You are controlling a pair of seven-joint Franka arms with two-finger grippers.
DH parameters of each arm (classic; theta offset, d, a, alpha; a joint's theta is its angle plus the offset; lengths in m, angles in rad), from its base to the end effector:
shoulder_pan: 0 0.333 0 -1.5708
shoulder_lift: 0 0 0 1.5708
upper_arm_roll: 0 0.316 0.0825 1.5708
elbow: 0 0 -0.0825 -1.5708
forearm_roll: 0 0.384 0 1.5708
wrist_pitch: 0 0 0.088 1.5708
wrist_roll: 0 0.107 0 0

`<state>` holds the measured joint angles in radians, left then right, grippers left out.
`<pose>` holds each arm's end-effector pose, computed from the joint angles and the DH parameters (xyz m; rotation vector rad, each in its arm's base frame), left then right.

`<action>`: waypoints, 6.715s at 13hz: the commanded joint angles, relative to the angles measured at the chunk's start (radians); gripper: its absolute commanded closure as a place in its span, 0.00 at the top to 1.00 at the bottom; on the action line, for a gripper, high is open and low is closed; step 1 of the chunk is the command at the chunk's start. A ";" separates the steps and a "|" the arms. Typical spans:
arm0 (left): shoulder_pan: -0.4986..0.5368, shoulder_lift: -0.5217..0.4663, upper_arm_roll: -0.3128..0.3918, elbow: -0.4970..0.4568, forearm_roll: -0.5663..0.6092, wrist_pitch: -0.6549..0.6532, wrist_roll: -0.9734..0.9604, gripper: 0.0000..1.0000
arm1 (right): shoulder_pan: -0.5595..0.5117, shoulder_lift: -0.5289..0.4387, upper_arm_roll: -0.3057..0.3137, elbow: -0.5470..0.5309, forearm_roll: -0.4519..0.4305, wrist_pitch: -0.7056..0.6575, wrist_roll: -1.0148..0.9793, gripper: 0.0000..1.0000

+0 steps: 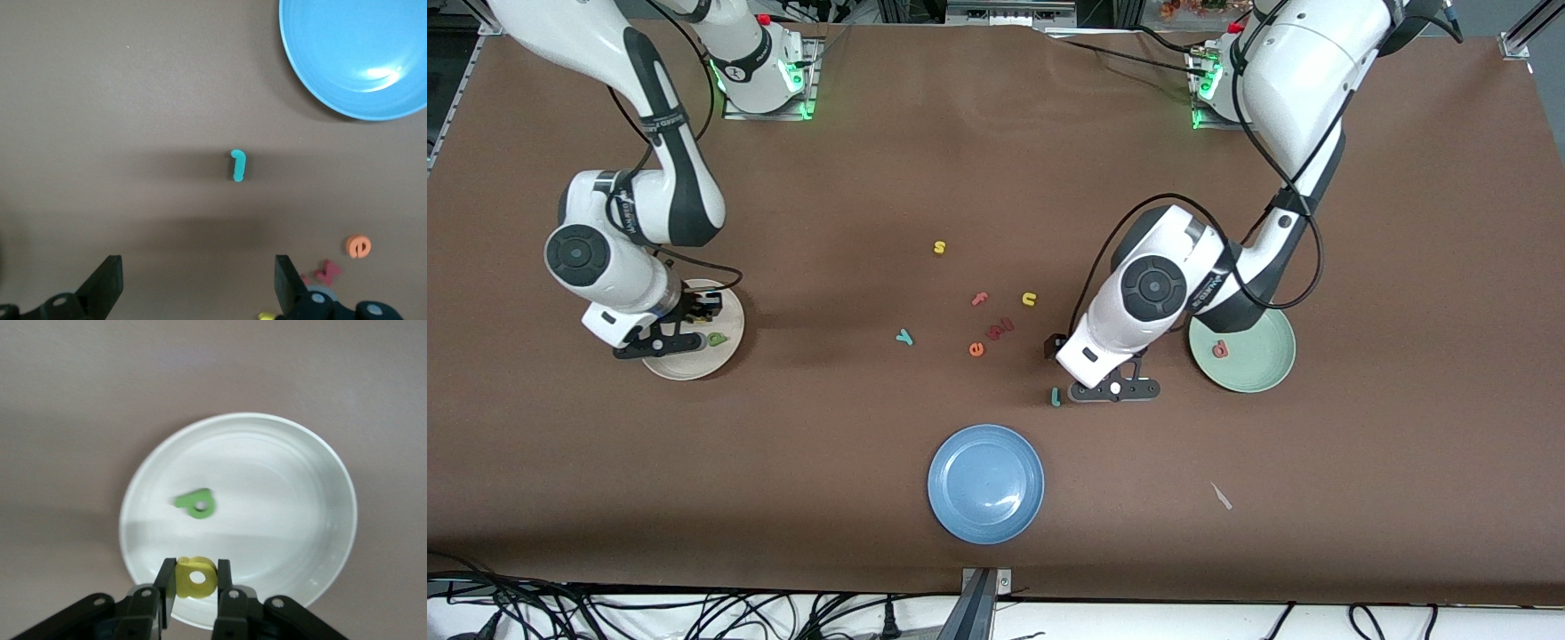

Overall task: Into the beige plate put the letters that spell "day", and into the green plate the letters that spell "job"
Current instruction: 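Place yellow d on the beige plate while the left gripper reaches letters, then reach the right gripper to teal k while the left gripper grasps teal l, then grasp teal k with the right gripper while the left gripper lifts teal l, then carry teal l to the green plate while the right gripper lifts teal k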

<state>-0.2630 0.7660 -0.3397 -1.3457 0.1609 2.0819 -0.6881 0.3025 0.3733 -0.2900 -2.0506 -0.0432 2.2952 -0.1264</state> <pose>0.6411 -0.3633 0.2885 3.0558 0.1490 -0.0691 0.5815 0.0090 0.2535 2.9942 0.2738 -0.1842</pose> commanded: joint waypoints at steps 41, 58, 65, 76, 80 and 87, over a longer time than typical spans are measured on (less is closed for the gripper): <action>-0.191 0.265 0.203 0.189 0.040 0.202 0.195 0.09 | 0.270 0.248 0.258 0.198 0.069 0.285 -0.024 1.00; -0.177 0.194 0.206 0.195 0.043 0.115 0.225 0.00 | 0.285 0.300 0.258 0.222 0.062 0.294 -0.050 0.83; -0.154 0.095 0.195 0.192 0.037 -0.037 0.234 0.00 | 0.277 0.320 0.256 0.248 0.062 0.294 -0.085 0.70; 0.054 -0.010 0.123 0.122 -0.103 -0.264 0.567 0.00 | 0.276 0.320 0.258 0.260 0.065 0.283 -0.084 0.44; 0.097 -0.083 0.125 0.017 -0.097 -0.266 0.623 0.00 | 0.276 0.325 0.258 0.267 0.066 0.283 -0.085 0.34; 0.148 -0.083 0.125 -0.003 -0.092 -0.253 0.720 0.00 | 0.276 0.329 0.258 0.268 0.068 0.283 -0.084 0.20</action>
<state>-0.1170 0.7198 -0.2090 -1.3080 0.0762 1.8206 0.0079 0.5801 0.6734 -0.0325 -1.8083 0.0164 2.5814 -0.1944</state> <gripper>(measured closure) 0.921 0.753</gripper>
